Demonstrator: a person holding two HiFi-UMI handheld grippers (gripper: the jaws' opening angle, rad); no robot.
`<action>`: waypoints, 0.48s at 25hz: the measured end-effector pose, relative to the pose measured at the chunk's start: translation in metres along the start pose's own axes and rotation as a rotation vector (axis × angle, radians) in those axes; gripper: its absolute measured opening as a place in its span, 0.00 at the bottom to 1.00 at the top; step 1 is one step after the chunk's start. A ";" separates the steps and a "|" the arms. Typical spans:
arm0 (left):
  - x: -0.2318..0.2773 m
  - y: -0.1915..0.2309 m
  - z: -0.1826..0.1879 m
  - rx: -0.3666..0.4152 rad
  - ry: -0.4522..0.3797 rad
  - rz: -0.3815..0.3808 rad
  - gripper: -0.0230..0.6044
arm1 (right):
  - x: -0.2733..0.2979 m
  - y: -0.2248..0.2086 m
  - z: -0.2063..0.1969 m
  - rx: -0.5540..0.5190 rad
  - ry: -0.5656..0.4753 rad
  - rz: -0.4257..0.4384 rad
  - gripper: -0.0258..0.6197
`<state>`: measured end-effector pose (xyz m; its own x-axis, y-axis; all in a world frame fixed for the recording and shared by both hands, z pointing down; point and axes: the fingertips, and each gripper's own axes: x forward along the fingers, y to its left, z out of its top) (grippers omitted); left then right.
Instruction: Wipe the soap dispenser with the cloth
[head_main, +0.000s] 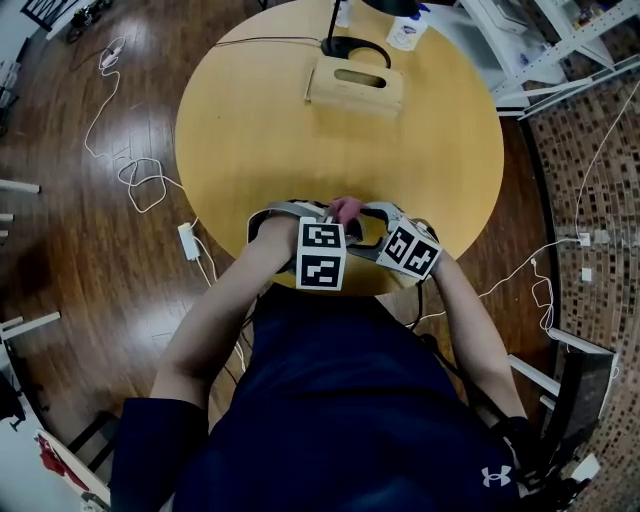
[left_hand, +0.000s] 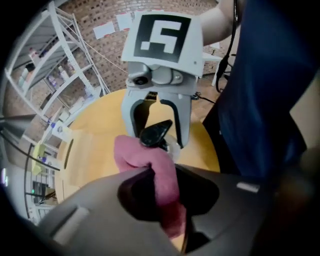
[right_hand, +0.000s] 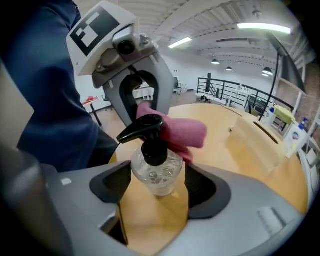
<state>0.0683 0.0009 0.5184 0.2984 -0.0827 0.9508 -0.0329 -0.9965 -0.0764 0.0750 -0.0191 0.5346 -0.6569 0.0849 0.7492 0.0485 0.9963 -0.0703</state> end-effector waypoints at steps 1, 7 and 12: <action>-0.002 -0.009 0.000 -0.005 -0.001 -0.019 0.14 | 0.000 0.000 -0.002 0.034 -0.017 -0.019 0.57; -0.009 -0.066 0.010 -0.086 -0.097 -0.151 0.14 | -0.023 0.005 -0.002 0.372 -0.199 -0.276 0.57; -0.018 -0.013 -0.012 -0.214 -0.081 0.032 0.14 | -0.015 0.004 0.003 0.445 -0.179 -0.356 0.57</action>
<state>0.0517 0.0156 0.5060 0.3689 -0.1231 0.9213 -0.2425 -0.9696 -0.0324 0.0828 -0.0160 0.5211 -0.6934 -0.2954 0.6573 -0.4927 0.8599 -0.1333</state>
